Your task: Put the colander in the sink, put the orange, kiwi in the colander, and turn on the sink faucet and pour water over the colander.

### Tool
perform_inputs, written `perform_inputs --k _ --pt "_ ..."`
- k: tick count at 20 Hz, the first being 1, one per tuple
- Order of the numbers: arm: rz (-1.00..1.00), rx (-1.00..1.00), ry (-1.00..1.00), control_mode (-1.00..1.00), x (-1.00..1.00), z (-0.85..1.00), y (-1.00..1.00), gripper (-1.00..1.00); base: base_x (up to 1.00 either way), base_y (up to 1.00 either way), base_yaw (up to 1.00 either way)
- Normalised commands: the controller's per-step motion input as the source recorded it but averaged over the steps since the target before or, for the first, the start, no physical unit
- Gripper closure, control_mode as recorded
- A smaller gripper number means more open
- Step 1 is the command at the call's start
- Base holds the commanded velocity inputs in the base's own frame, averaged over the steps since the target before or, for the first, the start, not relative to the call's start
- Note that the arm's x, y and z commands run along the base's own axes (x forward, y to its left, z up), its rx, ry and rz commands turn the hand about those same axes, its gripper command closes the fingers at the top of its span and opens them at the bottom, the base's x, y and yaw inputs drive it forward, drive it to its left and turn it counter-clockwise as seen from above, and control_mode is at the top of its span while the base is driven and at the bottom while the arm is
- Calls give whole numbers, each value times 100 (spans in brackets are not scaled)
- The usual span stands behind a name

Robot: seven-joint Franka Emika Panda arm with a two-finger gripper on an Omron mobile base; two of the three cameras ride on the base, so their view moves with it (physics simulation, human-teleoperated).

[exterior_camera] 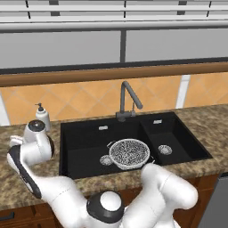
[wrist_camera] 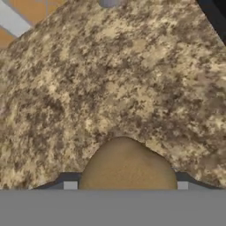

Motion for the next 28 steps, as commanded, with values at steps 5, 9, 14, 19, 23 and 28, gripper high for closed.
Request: perform_inputs --k 5,9,14,19,23,28 --pt "-13 28 -4 -100 -71 78 -100 100 0 0 0" --pt "-17 8 10 -100 -50 100 -100 100 0 0 0" --pt "-29 -8 35 -100 -16 100 -100 100 0 0 0" --pt "-31 -26 50 -100 0 74 -100 100 0 0 0" --pt "-23 -32 50 -100 -5 -9 -100 100 0 0 0" --pt "-10 -21 33 -100 -4 -81 -100 100 0 0 0"
